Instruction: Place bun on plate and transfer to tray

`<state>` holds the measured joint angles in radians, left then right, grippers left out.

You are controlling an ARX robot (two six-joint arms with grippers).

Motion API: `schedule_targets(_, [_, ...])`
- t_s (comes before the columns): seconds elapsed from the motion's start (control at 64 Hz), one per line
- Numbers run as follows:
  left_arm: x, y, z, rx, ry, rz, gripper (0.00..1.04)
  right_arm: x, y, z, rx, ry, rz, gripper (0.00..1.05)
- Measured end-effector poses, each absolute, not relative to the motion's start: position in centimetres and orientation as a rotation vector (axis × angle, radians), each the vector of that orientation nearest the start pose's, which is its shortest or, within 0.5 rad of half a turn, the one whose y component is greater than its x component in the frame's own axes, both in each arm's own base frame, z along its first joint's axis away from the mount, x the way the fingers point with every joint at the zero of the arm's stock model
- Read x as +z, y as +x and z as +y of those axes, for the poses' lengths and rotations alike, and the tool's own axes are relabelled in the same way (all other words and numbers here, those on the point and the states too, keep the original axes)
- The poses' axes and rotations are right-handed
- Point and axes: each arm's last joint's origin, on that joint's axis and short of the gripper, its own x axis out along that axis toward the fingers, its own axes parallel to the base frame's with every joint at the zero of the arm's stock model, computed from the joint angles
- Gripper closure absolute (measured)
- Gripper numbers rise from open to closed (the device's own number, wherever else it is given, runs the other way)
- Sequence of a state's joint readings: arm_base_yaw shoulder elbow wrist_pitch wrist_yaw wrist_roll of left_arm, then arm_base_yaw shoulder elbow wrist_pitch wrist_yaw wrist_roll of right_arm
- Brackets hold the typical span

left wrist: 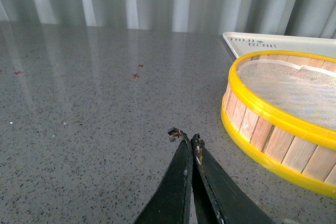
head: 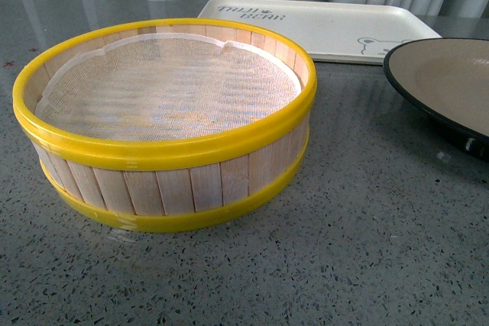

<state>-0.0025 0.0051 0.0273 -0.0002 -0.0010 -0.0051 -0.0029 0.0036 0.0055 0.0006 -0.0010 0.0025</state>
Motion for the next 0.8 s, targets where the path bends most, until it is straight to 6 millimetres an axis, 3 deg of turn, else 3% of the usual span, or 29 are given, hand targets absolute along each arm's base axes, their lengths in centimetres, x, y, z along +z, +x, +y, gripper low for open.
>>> schedule_targets(0.109, [17.2,9.6,0.0,-0.002,-0.006,-0.022,1.00,16.5,9.8,0.0,-0.002,0.002,-0.002,0.09])
schedule_targets(0.546, [17.2,9.6,0.0,-0.002,-0.005,-0.022,0.25,16.5,9.8,0.0,-0.002,0.002,-0.002,0.09])
schedule_targets(0.656, [17.2,9.6,0.0,-0.001,-0.005,-0.022,0.06,17.4,10.2,0.0,-0.135,-0.127,-0.067,0.09])
schedule_targets(0.796, [17.2,9.6,0.0,-0.002,-0.004,-0.022,0.07,20.6,12.9,-1.0,-0.147,-0.158,-0.158,0.09])
